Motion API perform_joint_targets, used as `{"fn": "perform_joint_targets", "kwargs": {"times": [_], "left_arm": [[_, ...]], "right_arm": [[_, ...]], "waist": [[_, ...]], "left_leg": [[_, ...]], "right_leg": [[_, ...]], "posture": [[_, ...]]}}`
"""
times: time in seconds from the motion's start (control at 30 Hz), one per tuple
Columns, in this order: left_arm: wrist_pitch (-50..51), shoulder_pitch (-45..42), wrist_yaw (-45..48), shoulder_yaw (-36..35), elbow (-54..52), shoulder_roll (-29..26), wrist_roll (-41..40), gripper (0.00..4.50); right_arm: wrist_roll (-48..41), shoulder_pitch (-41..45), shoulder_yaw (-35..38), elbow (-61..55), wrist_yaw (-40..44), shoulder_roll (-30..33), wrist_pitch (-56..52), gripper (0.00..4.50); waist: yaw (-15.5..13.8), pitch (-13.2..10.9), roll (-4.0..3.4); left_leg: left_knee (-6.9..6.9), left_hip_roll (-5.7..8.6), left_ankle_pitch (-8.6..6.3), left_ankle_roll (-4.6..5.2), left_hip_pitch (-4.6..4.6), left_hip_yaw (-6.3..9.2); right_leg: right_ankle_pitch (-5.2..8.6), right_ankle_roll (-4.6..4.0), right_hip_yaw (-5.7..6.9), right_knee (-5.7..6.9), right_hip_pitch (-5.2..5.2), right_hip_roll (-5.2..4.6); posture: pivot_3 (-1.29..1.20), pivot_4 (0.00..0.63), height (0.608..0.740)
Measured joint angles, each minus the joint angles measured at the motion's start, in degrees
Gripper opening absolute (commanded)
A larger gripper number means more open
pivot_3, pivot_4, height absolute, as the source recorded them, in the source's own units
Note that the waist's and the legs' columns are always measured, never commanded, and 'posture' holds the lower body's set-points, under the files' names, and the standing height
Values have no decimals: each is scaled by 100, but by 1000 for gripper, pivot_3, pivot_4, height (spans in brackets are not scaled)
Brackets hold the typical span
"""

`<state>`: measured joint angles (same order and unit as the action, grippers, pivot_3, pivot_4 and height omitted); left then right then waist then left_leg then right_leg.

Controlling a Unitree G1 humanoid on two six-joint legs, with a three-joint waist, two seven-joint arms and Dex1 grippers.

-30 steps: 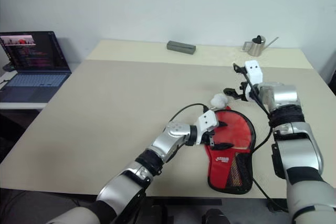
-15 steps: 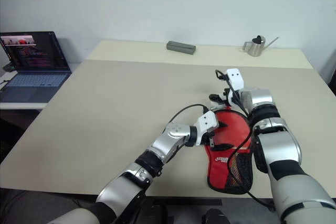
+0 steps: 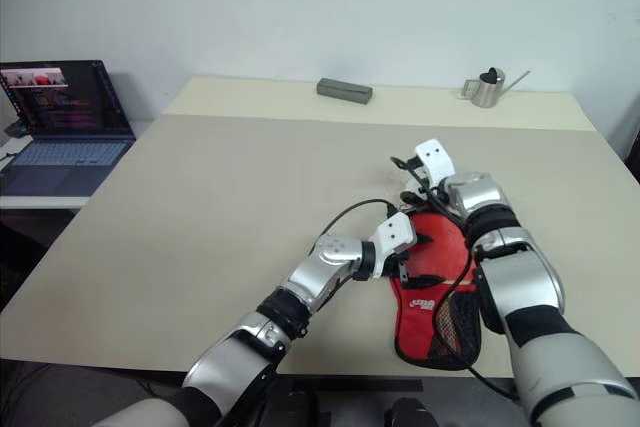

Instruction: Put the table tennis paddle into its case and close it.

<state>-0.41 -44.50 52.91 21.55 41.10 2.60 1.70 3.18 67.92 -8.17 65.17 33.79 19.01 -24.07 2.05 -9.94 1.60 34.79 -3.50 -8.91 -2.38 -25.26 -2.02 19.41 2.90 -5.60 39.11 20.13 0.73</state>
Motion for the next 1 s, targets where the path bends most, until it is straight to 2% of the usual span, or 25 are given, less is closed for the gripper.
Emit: {"fn": "perform_joint_targets", "kwargs": {"times": [0.2,0.37,0.7,1.0], "left_arm": [[1,21,-2,0,-22,4,55,4500],[57,58,-3,0,-80,-10,64,4500],[199,385,8,0,-500,-127,64,4500],[430,744,15,-5,-969,-244,15,4500]], "right_arm": [[239,-1,-107,23,10,-11,252,1058],[242,-12,-73,43,-30,-13,342,314],[225,-9,285,227,-639,88,463,222],[230,-27,460,272,-670,321,500,221]], "waist": [[0,1,-1],[0,1,-2],[1,3,-4],[-4,5,-7]], "left_leg": [[1,0,0,0,2,2],[1,-1,0,0,10,1],[-5,-3,-1,-1,11,2],[-3,-1,0,-1,20,3]], "right_leg": [[0,0,2,0,-4,0],[0,-1,2,2,-10,0],[0,-3,2,0,-9,0],[0,-4,4,0,-22,-2]], "posture": [[0,150,740],[0,150,740],[0,150,740],[0,150,740]]}}
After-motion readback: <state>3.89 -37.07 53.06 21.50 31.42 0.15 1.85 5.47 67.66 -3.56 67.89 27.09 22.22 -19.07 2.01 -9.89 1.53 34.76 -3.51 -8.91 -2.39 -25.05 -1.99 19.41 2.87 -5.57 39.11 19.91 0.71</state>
